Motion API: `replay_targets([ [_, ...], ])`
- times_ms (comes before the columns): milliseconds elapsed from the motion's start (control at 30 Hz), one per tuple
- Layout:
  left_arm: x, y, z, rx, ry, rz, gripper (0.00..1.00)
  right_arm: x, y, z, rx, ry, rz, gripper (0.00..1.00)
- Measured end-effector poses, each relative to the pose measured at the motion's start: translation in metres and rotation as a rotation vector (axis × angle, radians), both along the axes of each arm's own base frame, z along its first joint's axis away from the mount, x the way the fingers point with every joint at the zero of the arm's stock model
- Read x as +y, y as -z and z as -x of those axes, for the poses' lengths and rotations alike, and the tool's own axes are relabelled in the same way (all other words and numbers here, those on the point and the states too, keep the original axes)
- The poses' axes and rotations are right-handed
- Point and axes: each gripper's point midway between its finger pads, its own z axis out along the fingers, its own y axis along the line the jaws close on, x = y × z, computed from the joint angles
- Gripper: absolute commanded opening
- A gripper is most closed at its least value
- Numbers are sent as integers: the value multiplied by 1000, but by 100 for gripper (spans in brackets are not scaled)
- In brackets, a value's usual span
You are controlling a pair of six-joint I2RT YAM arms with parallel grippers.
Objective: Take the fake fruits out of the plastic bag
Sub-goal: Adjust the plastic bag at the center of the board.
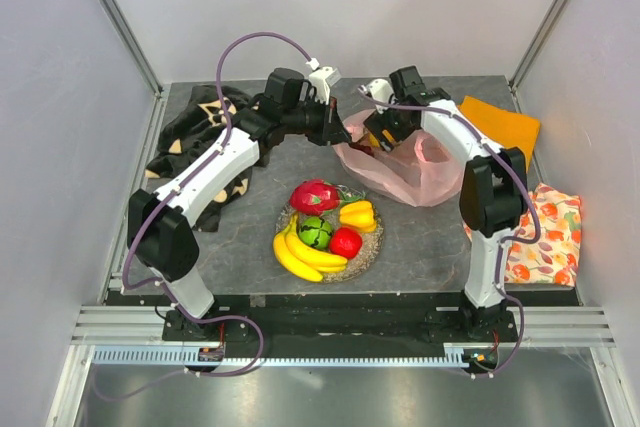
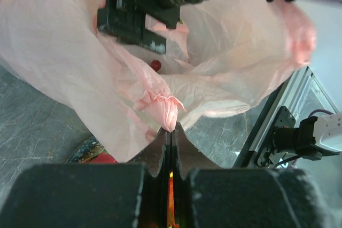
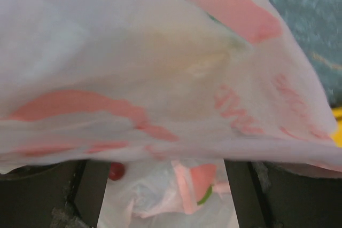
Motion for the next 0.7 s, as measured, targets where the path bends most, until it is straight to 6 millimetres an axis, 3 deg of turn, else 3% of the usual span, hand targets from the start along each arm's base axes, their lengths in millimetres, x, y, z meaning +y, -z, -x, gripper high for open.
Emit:
replay_targets([
  [133,-1,2,4,12,17,5,2,-40,10,7,23,78,27,87],
  [300,-6,12,19,57,76,13,1,-114,17,86,118,196,105,89],
  [400,-13,14,33,79,128,23,2,-139,6,136,130,224,149,89],
  [467,-19,13,41,86,159,30,2,-141,-9,153,102,210,148,89],
  [533,-22,13,46,90,177,35,2,-136,-24,154,62,182,120,89],
  [700,-28,-4,48,65,206,65,2,-96,-63,126,-29,31,16,85],
])
